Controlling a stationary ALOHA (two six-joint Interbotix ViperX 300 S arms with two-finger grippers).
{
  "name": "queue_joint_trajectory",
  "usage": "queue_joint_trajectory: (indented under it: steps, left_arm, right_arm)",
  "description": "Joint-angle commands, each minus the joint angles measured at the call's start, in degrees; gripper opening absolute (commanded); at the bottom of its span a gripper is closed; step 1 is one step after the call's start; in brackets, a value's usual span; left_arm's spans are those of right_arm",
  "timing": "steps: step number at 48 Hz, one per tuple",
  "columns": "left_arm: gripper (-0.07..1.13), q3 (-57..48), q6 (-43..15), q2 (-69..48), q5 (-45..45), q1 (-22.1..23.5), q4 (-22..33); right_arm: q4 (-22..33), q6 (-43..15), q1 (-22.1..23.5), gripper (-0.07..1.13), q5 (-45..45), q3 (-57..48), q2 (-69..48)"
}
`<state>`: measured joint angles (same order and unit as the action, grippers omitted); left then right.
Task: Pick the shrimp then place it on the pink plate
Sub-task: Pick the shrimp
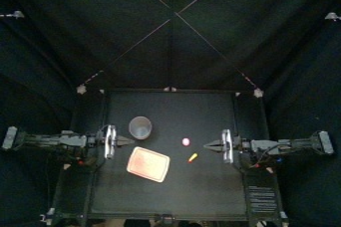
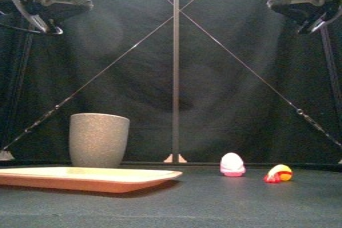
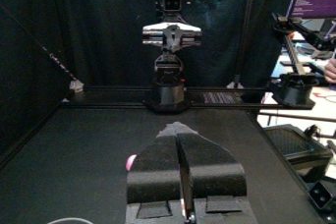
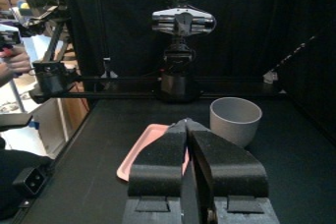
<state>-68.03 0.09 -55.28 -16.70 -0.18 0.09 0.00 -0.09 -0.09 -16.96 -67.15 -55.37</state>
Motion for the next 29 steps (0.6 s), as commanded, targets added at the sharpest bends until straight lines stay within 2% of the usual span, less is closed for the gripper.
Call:
queue_joint_trajectory:
  steps: [1, 15, 22, 25, 29]
  left_arm:
    - [0.05, 2.11, 0.0, 1.05, 2.02, 0.0, 0.09]
    - [0.05, 4.75, -0.26, 1.05, 10.02, -0.18, 0.0]
    - [0.05, 4.75, -0.18, 1.05, 10.72, -1.23, 0.09]
    - [0.05, 4.75, -0.09, 1.05, 9.84, -1.67, 0.09]
    - [0.05, 4.48, -0.18, 1.05, 8.53, -1.85, 0.09]
  right_arm:
    - [0.0, -0.35, -0.09, -0.02, 0.0, 0.35, 1.76]
    - [0.18, -0.26, -0.18, -0.01, 2.72, 2.37, 12.39]
    - [1.14, 0.0, -0.62, 0.0, 6.06, 3.87, 17.93]
    - [1.32, -0.18, -0.62, 0.04, 6.68, 4.13, 19.6]
    - [1.14, -0.26, -0.79, 0.16, 6.68, 4.22, 21.09]
